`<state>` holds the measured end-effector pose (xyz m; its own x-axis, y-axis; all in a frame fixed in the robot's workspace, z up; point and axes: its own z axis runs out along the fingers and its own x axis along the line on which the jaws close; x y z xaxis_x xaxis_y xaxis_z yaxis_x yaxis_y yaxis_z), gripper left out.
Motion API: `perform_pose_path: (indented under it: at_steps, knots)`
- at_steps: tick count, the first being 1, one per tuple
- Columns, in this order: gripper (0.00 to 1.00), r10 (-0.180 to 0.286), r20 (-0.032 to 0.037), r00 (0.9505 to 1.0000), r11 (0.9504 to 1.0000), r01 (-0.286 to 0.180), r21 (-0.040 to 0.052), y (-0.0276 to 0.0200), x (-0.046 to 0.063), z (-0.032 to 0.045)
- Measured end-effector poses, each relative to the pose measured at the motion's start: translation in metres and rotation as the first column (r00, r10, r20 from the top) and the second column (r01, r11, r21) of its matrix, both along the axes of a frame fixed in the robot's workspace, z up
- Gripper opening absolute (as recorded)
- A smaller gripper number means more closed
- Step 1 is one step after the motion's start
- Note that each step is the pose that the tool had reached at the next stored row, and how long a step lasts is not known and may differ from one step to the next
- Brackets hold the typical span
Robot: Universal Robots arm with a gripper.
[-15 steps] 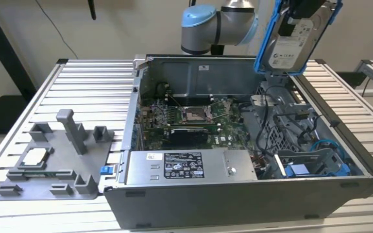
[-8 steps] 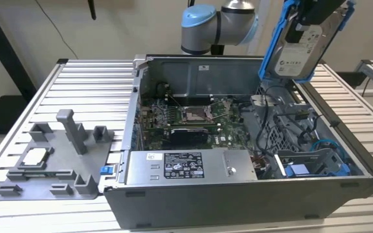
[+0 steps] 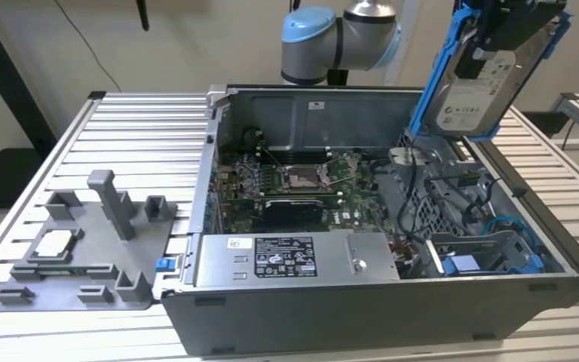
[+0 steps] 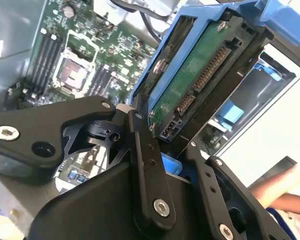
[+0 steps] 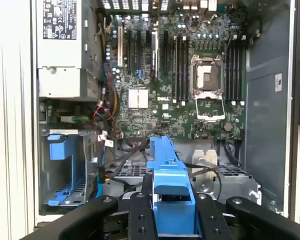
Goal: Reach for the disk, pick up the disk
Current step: 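Pick up the disk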
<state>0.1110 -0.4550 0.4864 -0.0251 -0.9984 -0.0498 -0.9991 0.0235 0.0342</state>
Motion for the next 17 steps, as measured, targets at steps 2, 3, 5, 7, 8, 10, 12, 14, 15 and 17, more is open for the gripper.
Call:
perform_pose_path:
  at_steps: [2,3,5,7,8,10,12,14,15,17]
  knots:
    - [0.00,0.000,0.0000,1.0000,1.0000,0.000,0.0001,-0.0076,0.000,0.0000]
    - [0.00,0.000,0.0000,1.0000,1.0000,0.000,0.0000,-0.0111,0.000,0.0000]
    - [0.00,0.000,0.0000,1.0000,1.0000,0.000,0.0001,-0.0187,0.001,0.0000]
    - [0.00,0.000,0.0000,1.0000,1.0000,0.000,0.0002,-0.0258,0.001,-0.0001]
    - [0.00,0.000,0.0000,1.0000,1.0000,0.000,0.0001,-0.0293,0.001,0.0000]
    - [0.00,0.000,0.0000,1.0000,1.0000,0.000,0.0002,-0.0364,0.001,-0.0001]
    - [0.00,0.000,0.0000,1.0000,1.0000,0.000,0.0000,-0.0434,0.001,0.0000]
    - [0.00,0.000,0.0000,1.0000,1.0000,0.000,0.0001,-0.0497,0.001,0.0000]
    - [0.00,0.000,0.0000,1.0000,1.0000,0.000,0.0001,-0.0529,0.002,0.0000]
    - [0.00,0.000,0.0000,1.0000,1.0000,0.000,0.0001,-0.0592,0.002,-0.0001]
